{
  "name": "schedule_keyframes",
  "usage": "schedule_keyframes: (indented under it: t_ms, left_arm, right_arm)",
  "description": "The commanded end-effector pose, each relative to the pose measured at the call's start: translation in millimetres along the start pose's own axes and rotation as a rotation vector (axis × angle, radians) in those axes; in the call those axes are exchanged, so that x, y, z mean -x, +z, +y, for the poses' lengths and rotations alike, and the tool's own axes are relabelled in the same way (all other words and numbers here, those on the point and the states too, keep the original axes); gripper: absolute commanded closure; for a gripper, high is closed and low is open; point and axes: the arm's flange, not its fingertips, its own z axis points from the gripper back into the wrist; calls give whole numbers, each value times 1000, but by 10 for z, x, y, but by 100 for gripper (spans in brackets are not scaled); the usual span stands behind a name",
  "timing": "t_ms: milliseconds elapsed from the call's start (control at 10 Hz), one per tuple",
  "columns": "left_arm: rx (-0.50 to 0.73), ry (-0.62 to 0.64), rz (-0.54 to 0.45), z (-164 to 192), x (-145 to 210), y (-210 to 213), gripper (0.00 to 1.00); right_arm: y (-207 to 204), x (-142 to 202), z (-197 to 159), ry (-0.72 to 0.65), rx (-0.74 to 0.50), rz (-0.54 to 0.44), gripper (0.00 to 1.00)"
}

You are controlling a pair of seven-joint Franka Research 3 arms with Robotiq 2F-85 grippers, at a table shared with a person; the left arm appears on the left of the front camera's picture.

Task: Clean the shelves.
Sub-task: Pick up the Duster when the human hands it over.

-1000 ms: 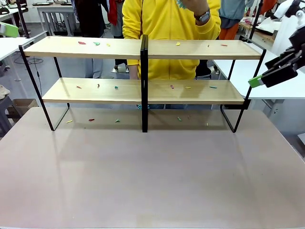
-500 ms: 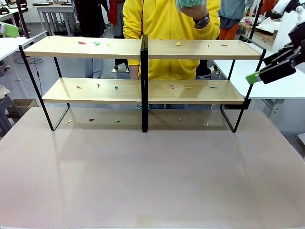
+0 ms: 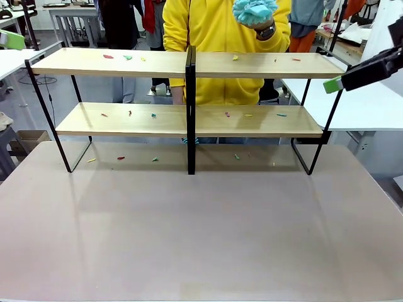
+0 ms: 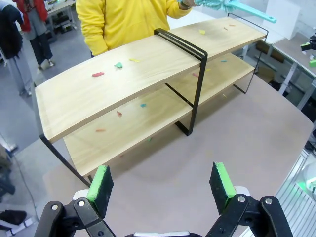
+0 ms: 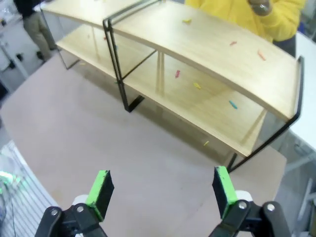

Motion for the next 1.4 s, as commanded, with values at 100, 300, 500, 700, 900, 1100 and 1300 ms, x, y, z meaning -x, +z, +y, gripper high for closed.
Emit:
schedule_keyframes:
  t_ms: [100, 300, 500, 700, 900, 1100, 1300]
  left_arm:
    - [-4, 9, -3, 5, 1, 5, 0]
    - [-4, 9, -3, 5, 1, 5, 0]
    - [-4, 9, -3, 5, 1, 5, 0]
    - [-4, 9, -3, 5, 1, 5, 0]
    - [-4, 9, -3, 5, 1, 5, 0]
    - [-4, 9, -3, 5, 1, 5, 0]
    - [-4, 9, -3, 5, 1, 5, 0]
  right_arm:
    - [91, 26, 122, -194, 71, 26, 0]
    - [151, -3, 132, -208, 63, 5, 0]
    - [199, -26, 157, -189, 50, -11, 0]
    - [287, -54, 166, -175, 71, -34, 0]
    - [368, -80, 176, -160, 80, -58, 0]
    - [336, -59, 161, -165, 73, -45, 0]
    - [336, -59, 161, -165, 73, -45, 0]
